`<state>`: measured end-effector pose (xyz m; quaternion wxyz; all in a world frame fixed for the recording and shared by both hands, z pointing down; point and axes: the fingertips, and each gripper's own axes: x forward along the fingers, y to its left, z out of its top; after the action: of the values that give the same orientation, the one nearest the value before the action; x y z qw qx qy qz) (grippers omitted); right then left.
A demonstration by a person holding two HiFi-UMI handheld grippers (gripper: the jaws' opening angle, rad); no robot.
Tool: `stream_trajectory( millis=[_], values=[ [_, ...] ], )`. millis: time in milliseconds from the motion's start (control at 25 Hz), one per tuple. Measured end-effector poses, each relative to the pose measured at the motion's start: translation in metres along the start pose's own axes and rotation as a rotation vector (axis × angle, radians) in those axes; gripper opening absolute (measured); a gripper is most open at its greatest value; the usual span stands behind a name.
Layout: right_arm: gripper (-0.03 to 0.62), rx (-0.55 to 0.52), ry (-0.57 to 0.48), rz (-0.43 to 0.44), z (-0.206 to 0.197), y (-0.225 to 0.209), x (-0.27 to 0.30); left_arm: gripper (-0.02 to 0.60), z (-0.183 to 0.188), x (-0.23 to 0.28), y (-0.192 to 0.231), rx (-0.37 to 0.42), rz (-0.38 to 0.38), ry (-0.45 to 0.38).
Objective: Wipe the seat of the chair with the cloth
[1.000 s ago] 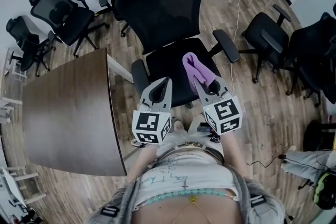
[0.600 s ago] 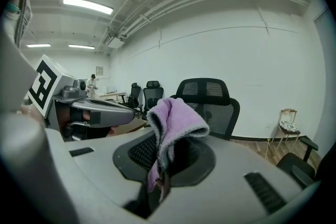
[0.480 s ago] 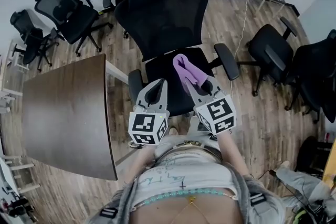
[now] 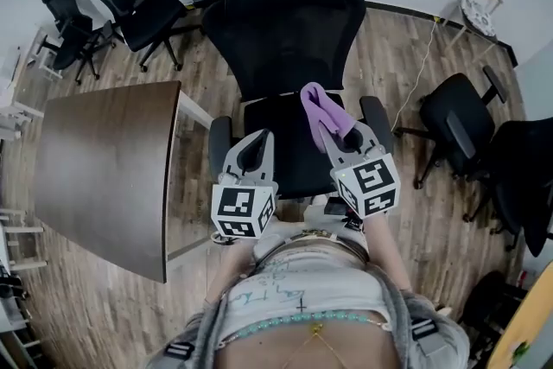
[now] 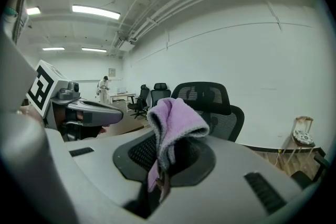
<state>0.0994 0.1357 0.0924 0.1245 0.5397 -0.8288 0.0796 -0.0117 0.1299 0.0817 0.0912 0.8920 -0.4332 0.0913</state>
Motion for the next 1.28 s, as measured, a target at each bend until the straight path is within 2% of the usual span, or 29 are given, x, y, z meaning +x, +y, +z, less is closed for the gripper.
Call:
stream_trajectory(
  millis=[320, 600, 920, 1120, 1280],
  values=[
    [0.048, -0.002, 0.012, 0.068, -0.005, -0.035, 0.005, 0.003, -0.012, 0.011, 0.000, -0.060, 0.119, 0.026],
    [0.048, 0.022, 0.022, 0.091, -0.011, -0.041, 0.014, 0.003, -0.026, 0.009, 0.004, -0.085, 0.145, 0.073],
    [0.048, 0.046, 0.029, -0.006, -0.008, -0.044, 0.041, 0.003, -0.023, 0.029, 0.044, -0.073, 0.076, 0.077],
    [0.048, 0.062, 0.040, -0.058, 0.003, -0.036, 0.080, 0.003, -0.010, 0.049, 0.088, -0.043, 0.011, 0.081],
    [0.048, 0.057, 0.053, -0.080, 0.011, -0.026, 0.116, 0.003, -0.009, 0.063, 0.131, -0.041, -0.012, 0.091]
  ],
)
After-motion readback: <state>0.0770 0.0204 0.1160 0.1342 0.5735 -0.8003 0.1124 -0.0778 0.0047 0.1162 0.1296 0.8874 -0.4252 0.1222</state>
